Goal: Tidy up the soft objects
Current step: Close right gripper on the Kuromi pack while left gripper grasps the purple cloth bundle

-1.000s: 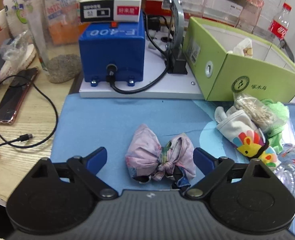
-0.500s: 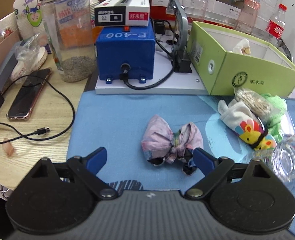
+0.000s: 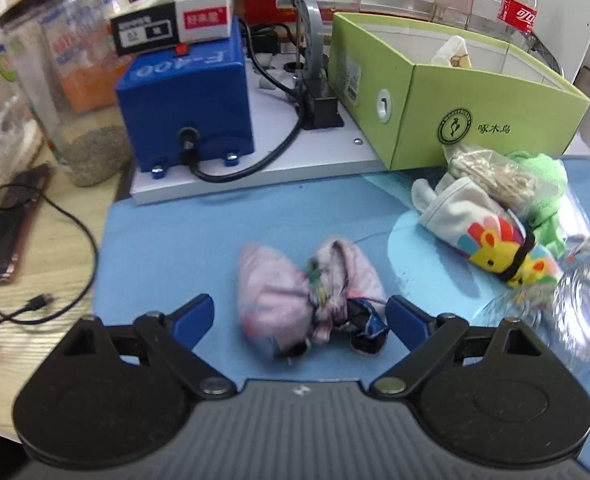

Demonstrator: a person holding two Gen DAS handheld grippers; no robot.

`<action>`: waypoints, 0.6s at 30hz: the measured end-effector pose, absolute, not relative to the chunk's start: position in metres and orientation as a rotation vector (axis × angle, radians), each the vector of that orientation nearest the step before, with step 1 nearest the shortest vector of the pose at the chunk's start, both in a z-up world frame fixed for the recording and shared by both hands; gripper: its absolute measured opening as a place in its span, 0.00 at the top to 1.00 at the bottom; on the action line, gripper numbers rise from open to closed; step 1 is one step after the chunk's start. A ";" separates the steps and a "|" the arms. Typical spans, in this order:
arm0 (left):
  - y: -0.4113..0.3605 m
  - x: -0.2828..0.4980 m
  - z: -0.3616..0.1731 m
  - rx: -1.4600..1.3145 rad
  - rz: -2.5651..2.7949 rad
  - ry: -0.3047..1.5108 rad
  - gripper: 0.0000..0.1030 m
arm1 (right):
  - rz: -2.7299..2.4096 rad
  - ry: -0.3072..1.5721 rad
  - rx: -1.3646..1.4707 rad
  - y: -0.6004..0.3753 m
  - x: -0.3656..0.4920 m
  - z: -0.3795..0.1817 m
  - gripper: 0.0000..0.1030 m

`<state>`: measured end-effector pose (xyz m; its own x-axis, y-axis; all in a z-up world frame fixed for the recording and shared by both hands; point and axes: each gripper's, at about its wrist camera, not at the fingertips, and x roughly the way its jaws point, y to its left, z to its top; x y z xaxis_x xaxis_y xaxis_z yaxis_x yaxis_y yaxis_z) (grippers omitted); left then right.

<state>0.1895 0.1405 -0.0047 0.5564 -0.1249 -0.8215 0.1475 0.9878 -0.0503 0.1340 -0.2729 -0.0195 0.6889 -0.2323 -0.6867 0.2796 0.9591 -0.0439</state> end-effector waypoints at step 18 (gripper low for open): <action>0.137 0.188 -0.009 0.014 -0.068 0.943 0.39 | -0.222 0.709 0.042 -0.272 0.128 -0.021 0.51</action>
<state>0.1881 0.1374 -0.0093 0.5851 -0.0521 -0.8093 0.0640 0.9978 -0.0180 0.1279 -0.2715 -0.0207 0.7365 -0.1880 -0.6497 0.2162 0.9756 -0.0372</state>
